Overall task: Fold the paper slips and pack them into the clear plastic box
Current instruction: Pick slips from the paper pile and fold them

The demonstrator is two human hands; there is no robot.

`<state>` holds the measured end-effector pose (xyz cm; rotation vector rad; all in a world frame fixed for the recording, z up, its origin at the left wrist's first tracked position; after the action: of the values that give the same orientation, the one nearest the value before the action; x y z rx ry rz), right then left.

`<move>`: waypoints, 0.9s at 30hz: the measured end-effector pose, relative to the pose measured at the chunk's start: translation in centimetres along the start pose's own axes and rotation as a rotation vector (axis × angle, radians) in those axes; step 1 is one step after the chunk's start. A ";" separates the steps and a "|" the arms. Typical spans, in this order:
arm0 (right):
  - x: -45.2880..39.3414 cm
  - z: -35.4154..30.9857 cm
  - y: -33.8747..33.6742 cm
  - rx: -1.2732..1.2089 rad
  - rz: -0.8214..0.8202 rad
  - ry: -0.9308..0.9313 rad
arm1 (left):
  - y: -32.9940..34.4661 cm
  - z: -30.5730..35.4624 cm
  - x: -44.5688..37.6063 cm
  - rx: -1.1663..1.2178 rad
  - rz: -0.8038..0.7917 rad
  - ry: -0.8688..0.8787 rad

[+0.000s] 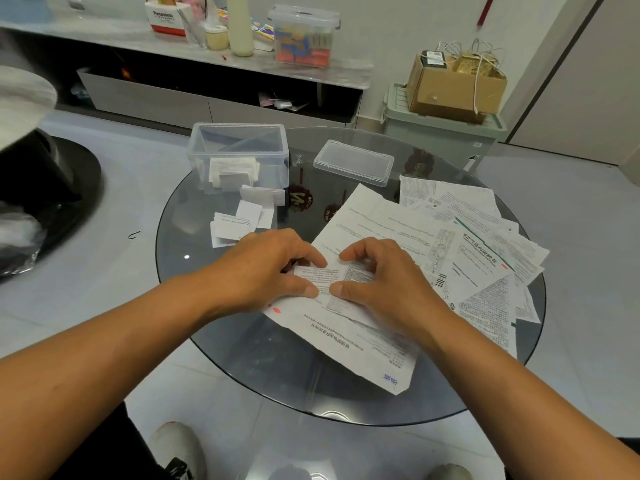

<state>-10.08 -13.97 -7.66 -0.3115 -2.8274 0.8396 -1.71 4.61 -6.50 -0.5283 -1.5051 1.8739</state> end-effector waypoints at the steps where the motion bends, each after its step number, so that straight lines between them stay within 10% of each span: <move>1: 0.0 0.0 -0.2 -0.002 -0.012 0.005 | 0.1 0.1 0.0 0.006 -0.009 -0.014; 16: 2.0 -0.3 -0.8 0.311 -0.188 -0.132 | -1.4 -3.5 0.3 -0.040 0.344 -0.384; 27: 3.6 -2.1 -2.6 0.478 -0.397 -0.124 | -1.5 -2.2 0.2 -0.283 0.235 -0.314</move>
<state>-13.51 -14.16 -4.08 0.3645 -2.5408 1.4159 0.02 6.48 -5.61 -0.5800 -2.0091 2.0030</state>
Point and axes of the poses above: each hand's wrist, its own x-axis away from the middle knuckle, its own y-axis out of the palm, z = x × y, the point moved 2 cm from there along -x, towards the middle knuckle, and after that the axes turned 15 degrees about -x, right-handed, at the moved point
